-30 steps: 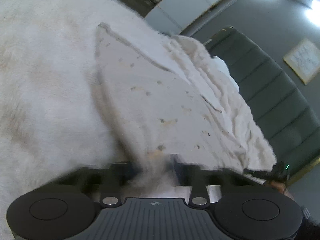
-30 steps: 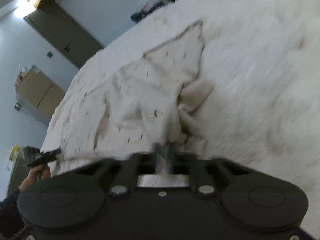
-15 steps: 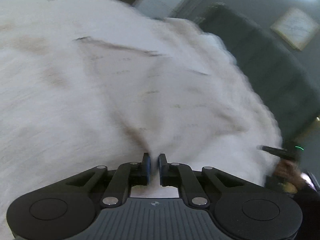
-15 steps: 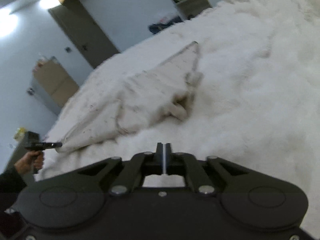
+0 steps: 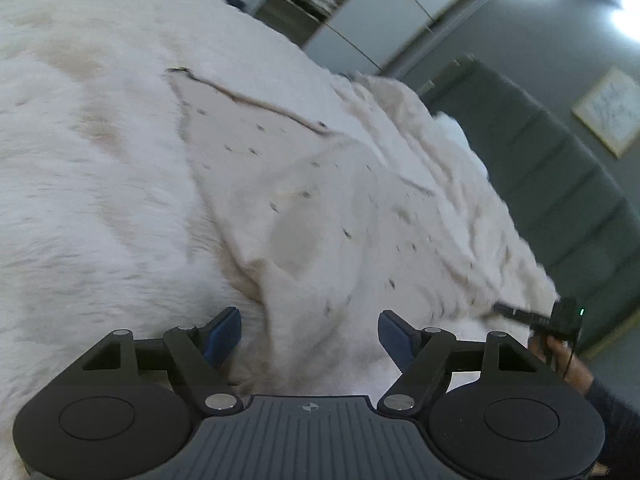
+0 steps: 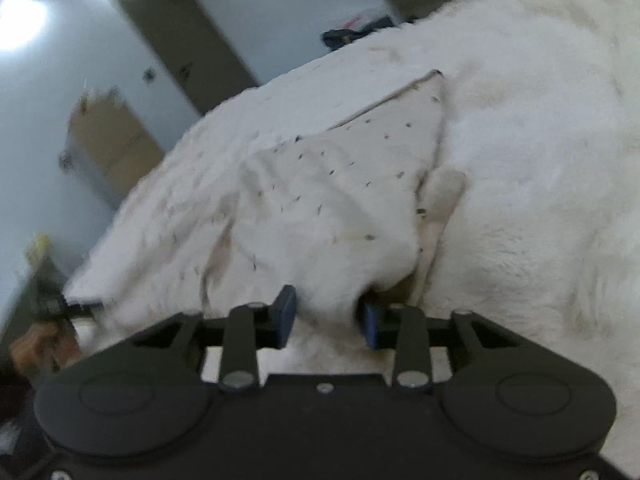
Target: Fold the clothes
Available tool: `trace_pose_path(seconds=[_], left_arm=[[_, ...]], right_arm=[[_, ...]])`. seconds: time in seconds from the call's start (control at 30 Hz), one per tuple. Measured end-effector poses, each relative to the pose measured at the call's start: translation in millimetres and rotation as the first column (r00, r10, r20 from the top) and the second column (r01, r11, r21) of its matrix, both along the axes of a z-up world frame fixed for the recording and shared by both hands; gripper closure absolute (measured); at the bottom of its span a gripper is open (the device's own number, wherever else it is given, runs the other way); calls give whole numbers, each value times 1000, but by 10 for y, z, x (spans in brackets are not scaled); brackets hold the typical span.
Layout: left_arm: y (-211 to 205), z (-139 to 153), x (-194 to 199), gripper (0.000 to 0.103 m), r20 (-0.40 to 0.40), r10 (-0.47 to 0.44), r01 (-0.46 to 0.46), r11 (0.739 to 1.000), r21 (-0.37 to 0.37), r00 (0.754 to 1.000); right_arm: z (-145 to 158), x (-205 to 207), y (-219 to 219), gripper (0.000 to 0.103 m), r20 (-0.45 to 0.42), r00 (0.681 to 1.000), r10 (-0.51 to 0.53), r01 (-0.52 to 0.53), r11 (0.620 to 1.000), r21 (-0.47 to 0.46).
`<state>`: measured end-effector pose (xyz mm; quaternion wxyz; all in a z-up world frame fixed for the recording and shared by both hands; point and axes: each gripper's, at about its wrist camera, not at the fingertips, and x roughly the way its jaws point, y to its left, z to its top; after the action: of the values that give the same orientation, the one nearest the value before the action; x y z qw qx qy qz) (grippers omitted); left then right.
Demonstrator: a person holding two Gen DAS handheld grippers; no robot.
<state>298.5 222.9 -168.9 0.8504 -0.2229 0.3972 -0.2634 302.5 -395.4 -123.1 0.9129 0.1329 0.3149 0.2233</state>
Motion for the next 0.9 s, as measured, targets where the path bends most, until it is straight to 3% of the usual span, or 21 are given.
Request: trace_pose_path(seconds=[0.07,0.17,0.23,0.27,0.3,0.33,0.4,0.43,0.5,0.57,0.7,0.73,0.8,0.9], left_arm=[[56,-15,-55,32,1,-11,11,1000,-2,1000],[52,25,-171,27,66,-59,55,996,64,996],[8,22,-212,27,100,-86,74,990,119,991],[-24,14,-210,27,105,-100,86,987,137,989],[-75,2,-198,27,108,-125,108,982,157,986],[-113,-8,-188,28,111,-147,126,977,173,983],[-159,-33,-147,58,104,-188,165,967,195,977],[-149,-50,-106,86,83,-193,175,967,187,978],[-68,-31,-33,90,53,-184,176,976,131,981],[-27,103,-29,92,76,-201,193,976,106,977],[92,607,-169,92,135,-301,290,952,94,944],[128,693,-227,93,145,-331,319,942,99,932],[213,682,-354,92,83,-383,370,918,145,920],[318,371,-547,90,-82,-405,413,884,217,911]], right_arm=[[21,-153,56,50,80,996,44,-35,994,-107],[16,-199,72,50,110,990,86,-69,986,-150],[6,-140,99,57,104,989,105,-87,982,-166],[-17,-67,125,73,97,988,120,-100,977,-188],[-27,20,149,99,80,987,140,-123,974,-192],[-23,61,174,97,66,985,157,-141,970,-198],[3,117,251,98,40,979,201,-187,955,-232],[28,119,265,98,35,978,207,-193,952,-238],[143,95,258,99,30,977,212,-199,950,-243],[311,37,203,100,42,974,222,-209,954,-213],[891,-419,128,100,80,950,302,-281,938,-203],[909,-450,136,100,80,949,306,-285,936,-205],[981,-824,147,100,50,936,349,-331,919,-215],[631,-1487,143,98,-107,909,403,-417,881,-225]])
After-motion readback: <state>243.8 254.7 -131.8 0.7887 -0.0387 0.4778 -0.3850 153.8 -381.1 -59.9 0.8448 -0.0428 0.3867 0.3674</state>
